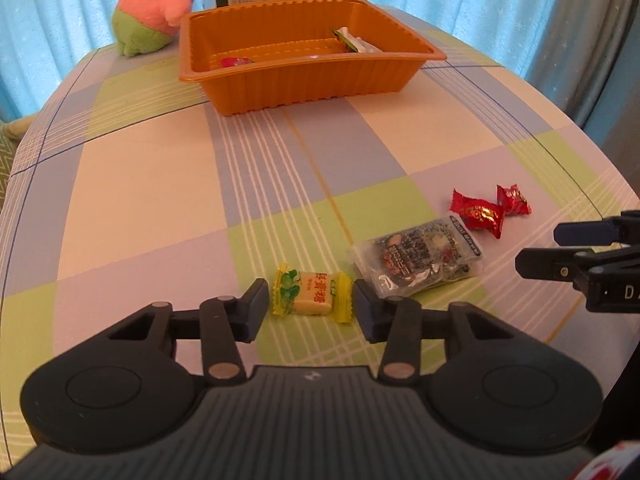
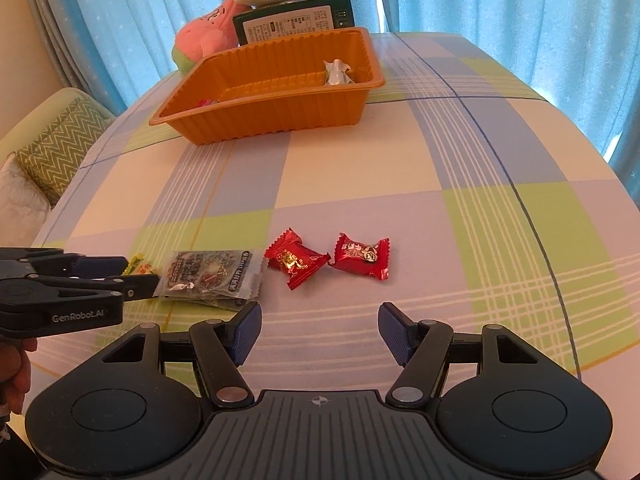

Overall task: Organize snacks
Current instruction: 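Lower the left tool onto the yellow-green candy and close it, then grasp the clear printed snack pack with the right tool while the left tool holds the candy, then carry the yellow-green candy and snack pack into the orange tray and release both, then withdraw both tools from the tray toward the two red candies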

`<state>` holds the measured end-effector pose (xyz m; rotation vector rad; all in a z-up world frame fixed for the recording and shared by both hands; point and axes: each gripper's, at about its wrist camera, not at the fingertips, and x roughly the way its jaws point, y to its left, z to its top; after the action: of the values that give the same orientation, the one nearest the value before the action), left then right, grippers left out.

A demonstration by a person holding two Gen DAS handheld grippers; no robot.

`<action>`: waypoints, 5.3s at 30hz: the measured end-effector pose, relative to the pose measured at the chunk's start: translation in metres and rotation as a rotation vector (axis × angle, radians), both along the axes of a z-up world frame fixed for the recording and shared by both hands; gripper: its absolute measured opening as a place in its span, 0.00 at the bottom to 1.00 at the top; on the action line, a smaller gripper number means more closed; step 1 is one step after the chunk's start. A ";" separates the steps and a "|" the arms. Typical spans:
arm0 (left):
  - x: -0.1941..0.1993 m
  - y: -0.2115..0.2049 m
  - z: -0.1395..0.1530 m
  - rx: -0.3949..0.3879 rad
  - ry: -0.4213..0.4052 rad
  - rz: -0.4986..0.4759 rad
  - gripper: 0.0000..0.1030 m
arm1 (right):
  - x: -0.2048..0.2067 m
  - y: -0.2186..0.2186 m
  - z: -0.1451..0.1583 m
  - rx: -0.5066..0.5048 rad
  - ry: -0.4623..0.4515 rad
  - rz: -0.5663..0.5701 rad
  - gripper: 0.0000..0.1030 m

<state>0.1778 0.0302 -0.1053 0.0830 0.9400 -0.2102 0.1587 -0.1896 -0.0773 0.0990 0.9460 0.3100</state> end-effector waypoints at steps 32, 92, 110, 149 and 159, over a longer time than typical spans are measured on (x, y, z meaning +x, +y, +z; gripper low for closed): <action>-0.021 0.047 0.035 -0.119 -0.052 0.146 0.22 | 0.011 0.092 -0.014 -0.272 -0.206 0.452 0.64; -0.050 0.012 0.092 -0.149 -0.098 0.135 0.22 | -0.009 0.037 0.065 0.008 -0.134 0.198 0.37; 0.042 0.019 0.117 -0.201 -0.137 0.124 0.22 | 0.088 0.029 0.093 0.020 -0.167 0.139 0.37; 0.183 0.028 0.083 -0.222 -0.111 0.205 0.51 | 0.233 0.021 0.074 0.071 -0.096 0.027 0.37; 0.148 0.040 0.080 -0.176 -0.129 0.223 0.66 | 0.246 0.028 0.080 0.139 -0.126 -0.004 0.37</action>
<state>0.3263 0.0699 -0.0256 -0.1685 0.7916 -0.0796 0.4051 -0.1614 0.0031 0.2064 0.7987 0.3741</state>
